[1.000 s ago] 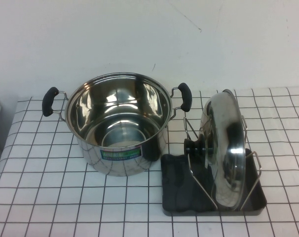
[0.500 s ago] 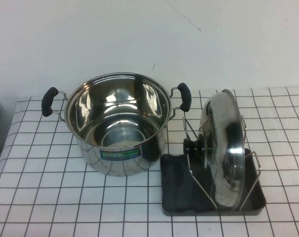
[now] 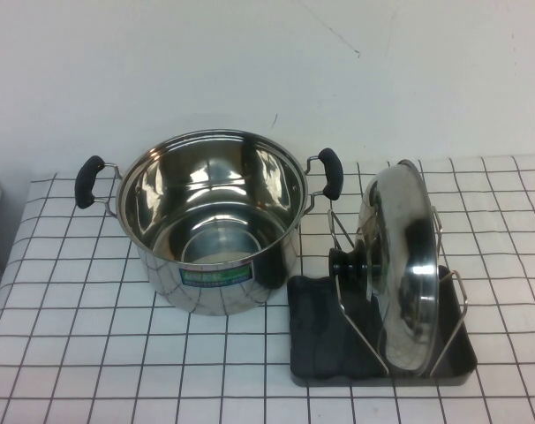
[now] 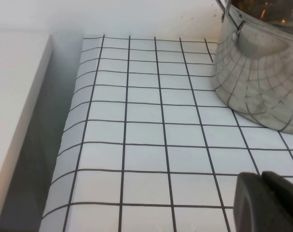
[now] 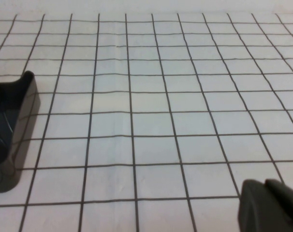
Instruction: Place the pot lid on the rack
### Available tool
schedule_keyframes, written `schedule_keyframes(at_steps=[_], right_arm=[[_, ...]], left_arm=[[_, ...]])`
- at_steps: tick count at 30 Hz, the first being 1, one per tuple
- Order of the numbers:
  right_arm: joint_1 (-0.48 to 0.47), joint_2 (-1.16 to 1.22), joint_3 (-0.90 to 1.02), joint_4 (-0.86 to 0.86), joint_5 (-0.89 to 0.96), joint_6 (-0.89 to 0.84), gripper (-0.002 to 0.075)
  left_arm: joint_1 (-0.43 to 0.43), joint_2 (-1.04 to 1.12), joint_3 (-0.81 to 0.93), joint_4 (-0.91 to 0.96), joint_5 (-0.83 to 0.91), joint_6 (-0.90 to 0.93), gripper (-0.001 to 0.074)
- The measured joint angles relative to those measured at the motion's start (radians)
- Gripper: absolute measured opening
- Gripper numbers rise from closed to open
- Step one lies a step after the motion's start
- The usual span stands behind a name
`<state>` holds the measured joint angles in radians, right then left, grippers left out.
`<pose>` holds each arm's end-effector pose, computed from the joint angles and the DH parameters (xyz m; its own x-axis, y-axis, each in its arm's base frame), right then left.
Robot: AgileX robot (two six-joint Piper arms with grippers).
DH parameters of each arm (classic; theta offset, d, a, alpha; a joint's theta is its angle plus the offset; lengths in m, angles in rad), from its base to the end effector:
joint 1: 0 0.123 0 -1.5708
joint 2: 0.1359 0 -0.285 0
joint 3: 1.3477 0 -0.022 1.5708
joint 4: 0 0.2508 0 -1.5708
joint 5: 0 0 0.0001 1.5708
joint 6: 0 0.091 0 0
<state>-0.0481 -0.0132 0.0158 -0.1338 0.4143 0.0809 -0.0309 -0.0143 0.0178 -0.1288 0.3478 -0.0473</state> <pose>0.0509 -0.0074 0.1718 -0.3241 -0.0261 -0.9457 0.0854 0.9947 -0.0567 0.0528 -0.0056 0.1769 -0.2670 -0.1593 -0.9504 0.0288 0.9845 -0.1731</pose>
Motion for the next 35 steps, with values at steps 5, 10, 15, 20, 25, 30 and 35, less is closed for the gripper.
schedule_keyframes(at_steps=[5, 10, 15, 20, 25, 30, 35], right_arm=[[0.000, 0.000, 0.000, 0.000, 0.000, 0.000, -0.0001], [0.000, 0.000, 0.000, 0.000, 0.000, 0.002, -0.0001], [0.000, 0.000, 0.000, 0.000, 0.000, 0.010, -0.0001], [0.000, 0.000, 0.000, 0.000, 0.000, 0.012, -0.0001], [0.000, 0.000, 0.000, 0.000, 0.000, 0.014, -0.0001], [0.000, 0.000, 0.000, 0.000, 0.000, 0.016, -0.0001], [0.000, 0.000, 0.000, 0.000, 0.000, 0.016, -0.0001]], left_arm=[[0.000, 0.000, 0.000, 0.000, 0.000, 0.000, -0.0002], [0.000, 0.000, 0.000, 0.000, 0.000, 0.000, -0.0002], [0.000, 0.000, 0.000, 0.000, 0.000, 0.000, -0.0002], [0.000, 0.000, 0.000, 0.000, 0.000, 0.000, -0.0002], [0.000, 0.000, 0.000, 0.000, 0.000, 0.000, -0.0002], [0.000, 0.000, 0.000, 0.000, 0.000, 0.000, -0.0002], [0.000, 0.000, 0.000, 0.000, 0.000, 0.000, -0.0002]])
